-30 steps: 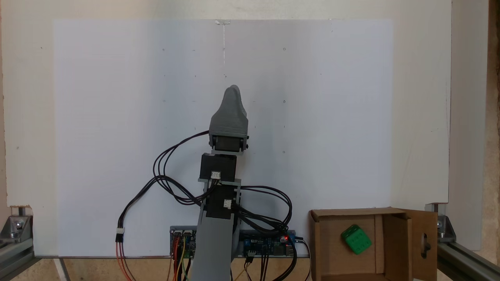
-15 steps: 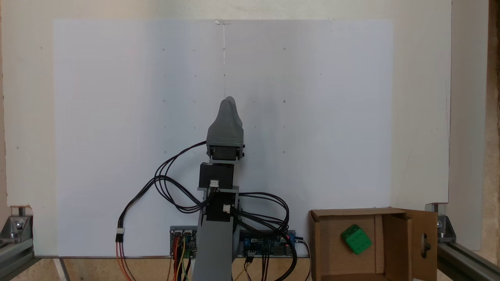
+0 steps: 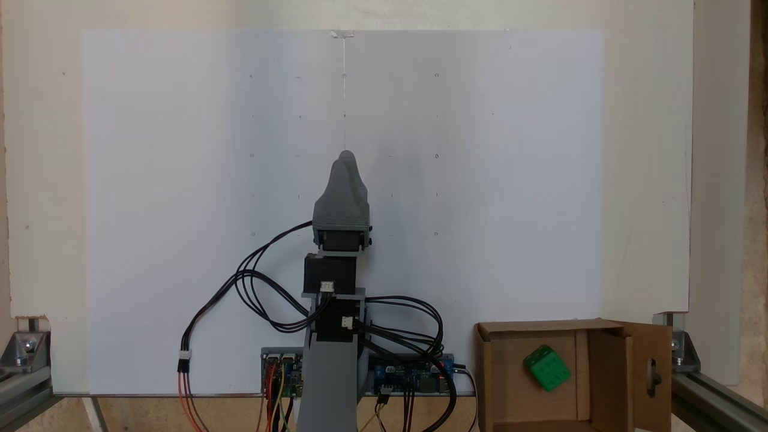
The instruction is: Grasp a green dice and put it in the bin.
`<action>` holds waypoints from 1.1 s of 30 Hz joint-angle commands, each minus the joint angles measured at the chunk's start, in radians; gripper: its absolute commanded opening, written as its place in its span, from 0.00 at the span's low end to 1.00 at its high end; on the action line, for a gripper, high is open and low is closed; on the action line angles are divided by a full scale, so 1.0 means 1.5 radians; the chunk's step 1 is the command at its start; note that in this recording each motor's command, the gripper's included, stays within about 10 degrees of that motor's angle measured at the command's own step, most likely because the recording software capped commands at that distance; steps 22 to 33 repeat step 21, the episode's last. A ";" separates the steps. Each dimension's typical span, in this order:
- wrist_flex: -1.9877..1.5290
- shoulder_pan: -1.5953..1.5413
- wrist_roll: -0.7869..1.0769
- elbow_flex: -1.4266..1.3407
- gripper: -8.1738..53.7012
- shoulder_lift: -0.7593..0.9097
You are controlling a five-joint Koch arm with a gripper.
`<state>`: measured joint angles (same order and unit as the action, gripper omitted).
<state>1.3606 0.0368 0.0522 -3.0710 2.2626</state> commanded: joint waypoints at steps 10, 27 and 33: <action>0.053 -0.003 -0.020 -0.038 0.86 0.072; 0.053 -0.004 -0.020 -0.038 0.86 0.071; 0.053 -0.004 -0.020 -0.038 0.86 0.071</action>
